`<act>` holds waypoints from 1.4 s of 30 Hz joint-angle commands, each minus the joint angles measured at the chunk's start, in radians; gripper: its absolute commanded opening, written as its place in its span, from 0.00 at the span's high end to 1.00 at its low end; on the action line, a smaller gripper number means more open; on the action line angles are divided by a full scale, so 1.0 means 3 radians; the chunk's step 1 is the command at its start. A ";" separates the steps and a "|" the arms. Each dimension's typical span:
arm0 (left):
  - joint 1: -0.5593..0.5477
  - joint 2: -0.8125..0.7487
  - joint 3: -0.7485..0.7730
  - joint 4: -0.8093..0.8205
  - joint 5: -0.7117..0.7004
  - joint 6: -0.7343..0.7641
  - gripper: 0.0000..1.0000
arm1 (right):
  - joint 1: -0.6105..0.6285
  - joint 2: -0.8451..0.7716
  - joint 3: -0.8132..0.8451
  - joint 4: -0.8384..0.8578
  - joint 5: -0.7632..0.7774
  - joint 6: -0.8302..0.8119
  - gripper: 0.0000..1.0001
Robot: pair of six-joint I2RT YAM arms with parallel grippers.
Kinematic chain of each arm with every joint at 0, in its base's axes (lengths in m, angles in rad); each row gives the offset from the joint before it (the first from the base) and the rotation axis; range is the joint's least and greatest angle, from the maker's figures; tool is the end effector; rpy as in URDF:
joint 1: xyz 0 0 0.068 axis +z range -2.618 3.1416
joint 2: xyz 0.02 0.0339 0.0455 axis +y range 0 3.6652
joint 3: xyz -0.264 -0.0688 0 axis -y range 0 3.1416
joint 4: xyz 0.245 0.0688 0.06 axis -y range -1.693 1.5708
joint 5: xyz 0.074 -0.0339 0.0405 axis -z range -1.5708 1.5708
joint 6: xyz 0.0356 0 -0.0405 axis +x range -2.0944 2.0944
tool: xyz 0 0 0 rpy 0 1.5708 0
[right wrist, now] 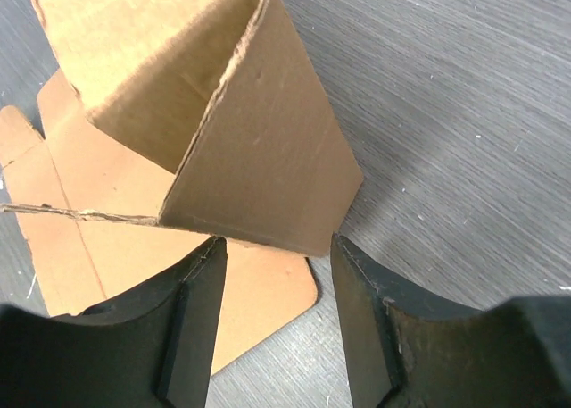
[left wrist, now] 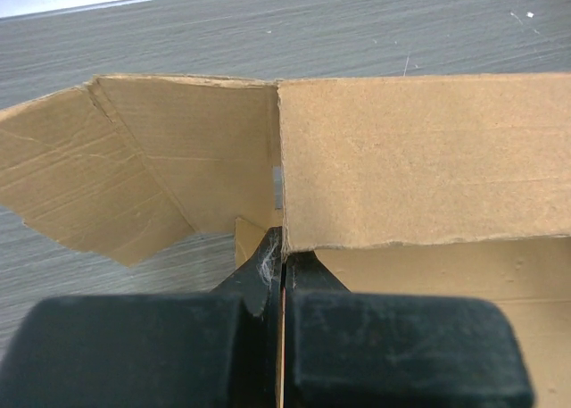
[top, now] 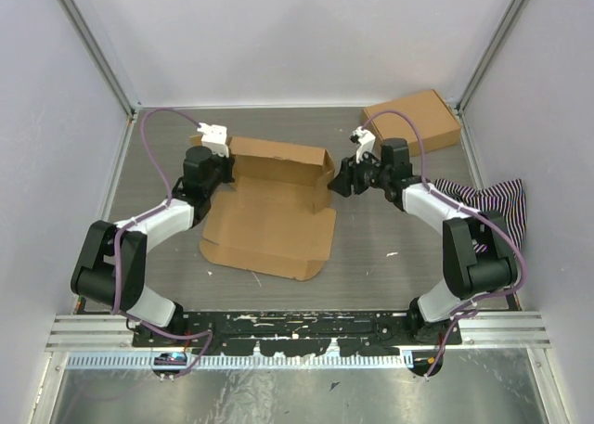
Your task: Fold the paper box
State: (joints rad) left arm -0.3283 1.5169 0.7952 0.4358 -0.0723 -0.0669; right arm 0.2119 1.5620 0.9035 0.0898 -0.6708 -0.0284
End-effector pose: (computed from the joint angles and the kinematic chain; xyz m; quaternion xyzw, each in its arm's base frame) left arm 0.3174 -0.1054 0.2294 0.0828 0.7961 -0.0892 0.5928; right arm 0.3219 0.0919 0.2202 -0.2562 0.8033 0.3290 0.4252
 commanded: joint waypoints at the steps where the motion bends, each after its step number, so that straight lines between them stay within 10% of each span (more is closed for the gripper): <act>1: 0.0000 0.0030 -0.0158 -0.0023 -0.0001 -0.0013 1.00 | 0.0151 -0.0055 0.0068 0.0285 0.0244 -0.0100 0.44; 23: 0.0000 0.0011 -0.0079 -0.0176 0.0083 -0.0034 1.00 | 0.0798 0.0266 -0.0037 0.1182 0.1584 -0.0003 0.40; 31: -0.0015 -0.0016 -0.0043 -0.0262 0.0085 -0.0065 1.00 | 0.1008 0.0367 -0.0129 0.1387 0.2981 0.0527 0.95; 42: -0.0026 -0.0251 0.0987 -0.2303 -0.0260 -0.0523 0.76 | 0.1197 0.0515 0.0301 0.0500 0.4339 0.0697 0.99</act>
State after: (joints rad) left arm -0.3412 1.4902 0.9501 0.0837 -0.0891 -0.1520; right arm 0.5858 1.7145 0.9573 0.3267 0.4519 0.1589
